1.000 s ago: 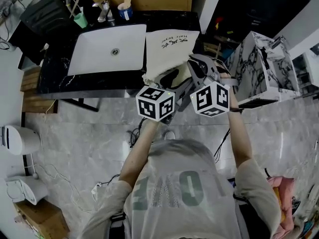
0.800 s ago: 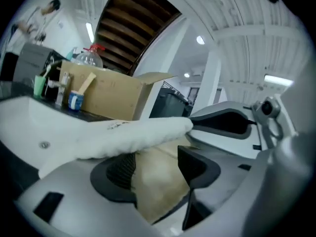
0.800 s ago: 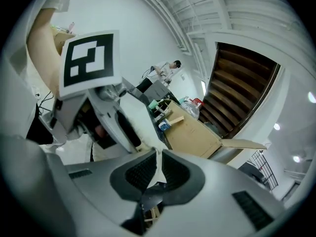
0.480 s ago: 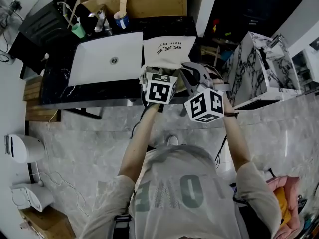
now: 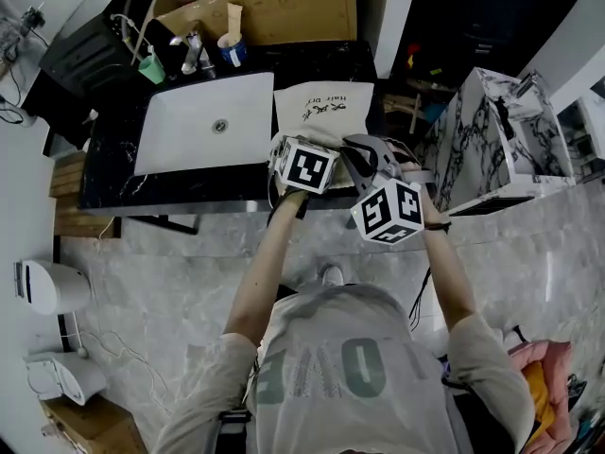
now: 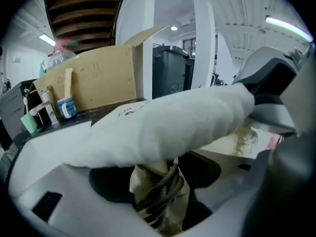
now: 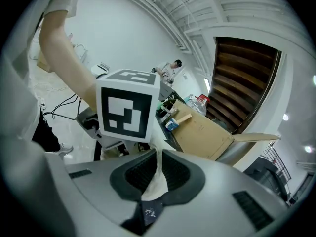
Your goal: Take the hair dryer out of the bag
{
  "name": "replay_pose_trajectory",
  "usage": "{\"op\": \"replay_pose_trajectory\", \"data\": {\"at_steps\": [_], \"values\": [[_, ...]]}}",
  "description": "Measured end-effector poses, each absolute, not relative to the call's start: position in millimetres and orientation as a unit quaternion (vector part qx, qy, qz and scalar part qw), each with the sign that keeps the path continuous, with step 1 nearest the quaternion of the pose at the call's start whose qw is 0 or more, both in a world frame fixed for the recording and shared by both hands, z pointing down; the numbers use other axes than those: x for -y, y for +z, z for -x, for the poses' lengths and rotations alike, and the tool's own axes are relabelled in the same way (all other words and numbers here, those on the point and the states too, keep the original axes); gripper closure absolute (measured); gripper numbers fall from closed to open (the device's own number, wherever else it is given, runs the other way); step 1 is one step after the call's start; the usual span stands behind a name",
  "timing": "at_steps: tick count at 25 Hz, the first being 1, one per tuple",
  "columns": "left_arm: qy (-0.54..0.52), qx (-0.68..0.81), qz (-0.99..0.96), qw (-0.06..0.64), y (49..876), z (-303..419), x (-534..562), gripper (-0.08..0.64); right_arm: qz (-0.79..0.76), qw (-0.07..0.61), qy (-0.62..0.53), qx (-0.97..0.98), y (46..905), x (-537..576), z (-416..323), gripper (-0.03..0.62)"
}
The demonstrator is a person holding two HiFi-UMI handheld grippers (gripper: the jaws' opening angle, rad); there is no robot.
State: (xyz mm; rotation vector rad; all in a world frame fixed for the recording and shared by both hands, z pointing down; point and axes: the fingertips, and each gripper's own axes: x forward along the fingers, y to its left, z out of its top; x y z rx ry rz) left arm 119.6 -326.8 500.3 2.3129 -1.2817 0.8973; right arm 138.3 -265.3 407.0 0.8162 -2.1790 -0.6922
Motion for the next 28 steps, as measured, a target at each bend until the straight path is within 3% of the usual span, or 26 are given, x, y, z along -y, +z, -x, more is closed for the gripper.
{"op": "replay_pose_trajectory", "data": {"at_steps": [9, 28], "values": [[0.337, 0.429, -0.805, 0.233, 537, -122, 330, 0.272, -0.299, 0.358, -0.249, 0.849, 430, 267, -134, 0.538], [0.317, 0.441, -0.820, 0.178, 518, -123, 334, 0.290, -0.328, 0.349, -0.231, 0.847, 429, 281, -136, 0.538]]}}
